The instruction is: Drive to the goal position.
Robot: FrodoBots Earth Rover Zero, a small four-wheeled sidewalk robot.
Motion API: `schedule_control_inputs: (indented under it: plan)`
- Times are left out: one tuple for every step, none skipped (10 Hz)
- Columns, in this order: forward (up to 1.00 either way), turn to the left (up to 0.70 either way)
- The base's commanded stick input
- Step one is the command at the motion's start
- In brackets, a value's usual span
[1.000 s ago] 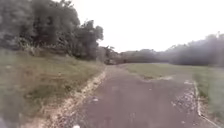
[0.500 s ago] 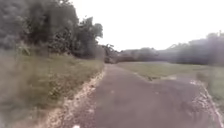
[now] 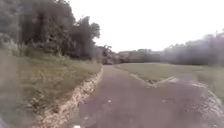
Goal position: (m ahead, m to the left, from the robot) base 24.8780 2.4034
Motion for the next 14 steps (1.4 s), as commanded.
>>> schedule_control_inputs:
  plan:
    - [0.70,-0.13]
    - [0.70,0.00]
    - [0.70,0.00]
    - [0.70,0.00]
    - [0.70,0.00]
    - [0.70,0.00]
    - [0.70,-0.11]
    - [0.70,-0.13]
    - [0.70,0.00]
    - [0.70,0.00]
    - [0.70,0.00]
    - [0.70,0.00]
    - [0.70,0.00]
    - [0.70,0.00]
